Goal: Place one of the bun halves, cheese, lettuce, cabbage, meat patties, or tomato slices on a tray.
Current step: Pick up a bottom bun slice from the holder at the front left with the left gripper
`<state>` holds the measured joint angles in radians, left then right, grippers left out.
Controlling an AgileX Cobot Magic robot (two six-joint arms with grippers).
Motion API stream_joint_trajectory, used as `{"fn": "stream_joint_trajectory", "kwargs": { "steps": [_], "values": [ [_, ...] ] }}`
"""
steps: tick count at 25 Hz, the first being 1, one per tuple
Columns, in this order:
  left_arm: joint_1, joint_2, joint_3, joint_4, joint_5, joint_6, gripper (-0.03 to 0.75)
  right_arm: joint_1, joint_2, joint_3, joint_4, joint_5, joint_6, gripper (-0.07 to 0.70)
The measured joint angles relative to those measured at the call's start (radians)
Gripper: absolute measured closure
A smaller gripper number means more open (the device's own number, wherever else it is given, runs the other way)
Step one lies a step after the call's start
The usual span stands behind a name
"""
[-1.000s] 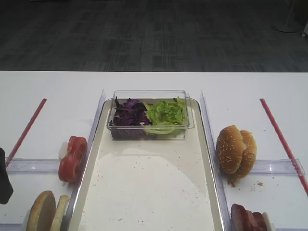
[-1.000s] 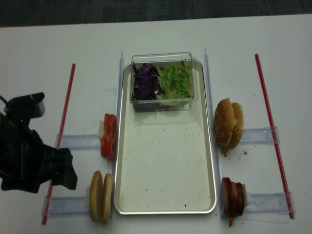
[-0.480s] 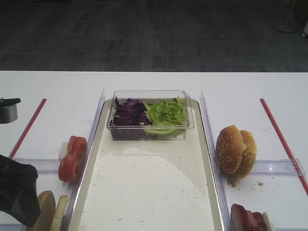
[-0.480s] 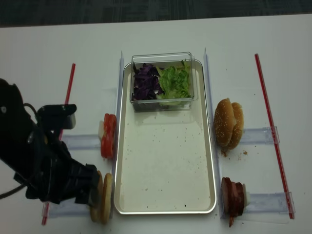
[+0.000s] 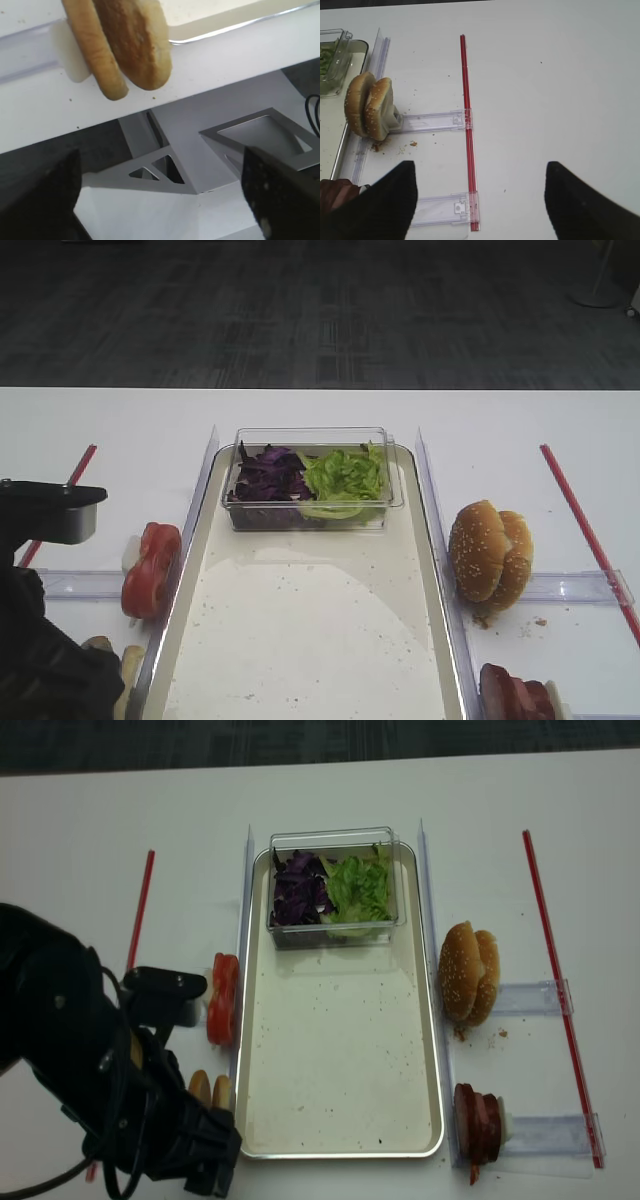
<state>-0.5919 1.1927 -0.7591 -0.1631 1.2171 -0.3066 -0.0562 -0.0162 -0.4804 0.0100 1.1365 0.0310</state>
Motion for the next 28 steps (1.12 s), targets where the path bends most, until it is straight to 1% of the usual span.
{"fn": "stream_joint_trajectory", "kwargs": {
  "steps": [3, 6, 11, 15, 18, 23, 28],
  "values": [
    [-0.031, 0.000, 0.000, 0.029, 0.000, -0.032, 0.120, 0.000, 0.000, 0.000, 0.000, 0.000, 0.000, 0.079],
    [-0.045, 0.000, -0.001, 0.044, 0.000, -0.055, 0.128, 0.000, 0.000, 0.000, 0.000, 0.000, 0.000, 0.079],
    [-0.062, 0.000, -0.047, 0.083, 0.000, -0.091, 0.129, 0.000, 0.000, 0.000, 0.000, 0.000, 0.000, 0.079],
    [-0.062, 0.000, -0.070, 0.092, 0.000, -0.107, 0.132, 0.000, 0.000, 0.000, 0.000, 0.000, 0.000, 0.079],
    [-0.062, 0.010, -0.072, 0.104, 0.000, -0.115, 0.153, 0.000, 0.000, 0.000, 0.000, 0.000, 0.000, 0.079],
    [-0.062, 0.091, -0.084, 0.104, 0.000, -0.121, 0.207, 0.000, 0.000, 0.000, 0.000, 0.000, 0.000, 0.079],
    [-0.062, 0.153, -0.108, 0.080, 0.000, -0.122, 0.234, 0.000, 0.000, 0.000, 0.000, 0.000, 0.000, 0.079]
  ]
}}
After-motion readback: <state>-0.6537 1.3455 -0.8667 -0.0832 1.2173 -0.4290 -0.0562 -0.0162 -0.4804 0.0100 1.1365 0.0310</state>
